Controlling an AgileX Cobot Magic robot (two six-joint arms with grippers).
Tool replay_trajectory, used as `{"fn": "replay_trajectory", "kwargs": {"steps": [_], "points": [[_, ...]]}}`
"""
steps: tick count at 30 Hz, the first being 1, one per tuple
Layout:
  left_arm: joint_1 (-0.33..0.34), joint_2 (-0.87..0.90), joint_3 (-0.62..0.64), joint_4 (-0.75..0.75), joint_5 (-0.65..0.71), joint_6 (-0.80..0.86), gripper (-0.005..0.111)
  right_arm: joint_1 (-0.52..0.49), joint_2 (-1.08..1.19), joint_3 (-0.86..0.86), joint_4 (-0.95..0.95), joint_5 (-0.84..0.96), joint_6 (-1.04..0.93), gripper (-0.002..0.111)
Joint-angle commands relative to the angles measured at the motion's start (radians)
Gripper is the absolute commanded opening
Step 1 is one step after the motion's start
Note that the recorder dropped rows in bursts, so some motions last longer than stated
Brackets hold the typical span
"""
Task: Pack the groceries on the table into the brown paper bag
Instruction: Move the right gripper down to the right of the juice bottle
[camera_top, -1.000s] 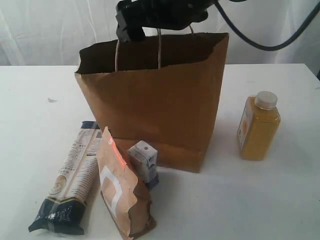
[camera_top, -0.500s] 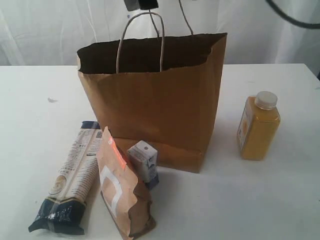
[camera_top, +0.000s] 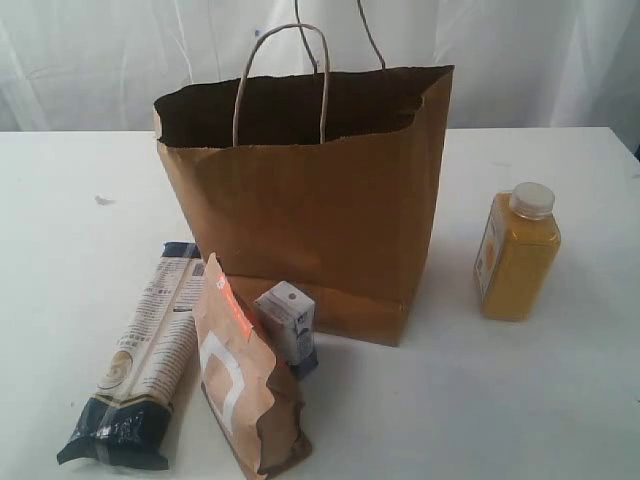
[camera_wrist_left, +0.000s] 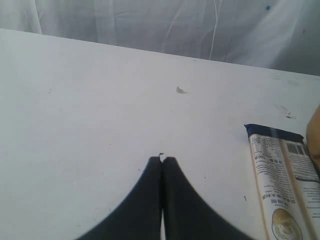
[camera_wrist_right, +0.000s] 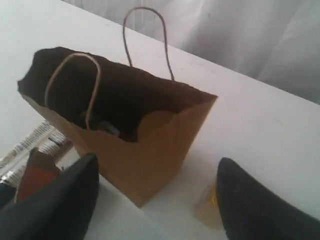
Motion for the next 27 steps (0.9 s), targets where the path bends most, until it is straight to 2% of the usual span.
{"fn": "replay_trajectory", "kwargs": {"steps": [1,5,13,19,27], "points": [[-0.007,-0.004,0.004,-0.001,-0.003,-0.003,0.0,-0.001,-0.117,0.152,-0.086,0.036,0.085,0.061],[-0.007,-0.004,0.004,-0.001,-0.003,-0.003,0.0,-0.001,-0.213,0.33,-0.087,0.034,0.165,0.061],[-0.007,-0.004,0.004,-0.001,-0.003,-0.003,0.0,-0.001,-0.302,0.583,-0.095,-0.099,0.292,0.061],[-0.007,-0.004,0.004,-0.001,-0.003,-0.003,0.0,-0.001,-0.304,0.697,0.012,-0.171,0.293,0.061],[-0.007,-0.004,0.004,-0.001,-0.003,-0.003,0.0,-0.001,-0.304,0.761,0.01,-0.233,0.283,0.061]]}}
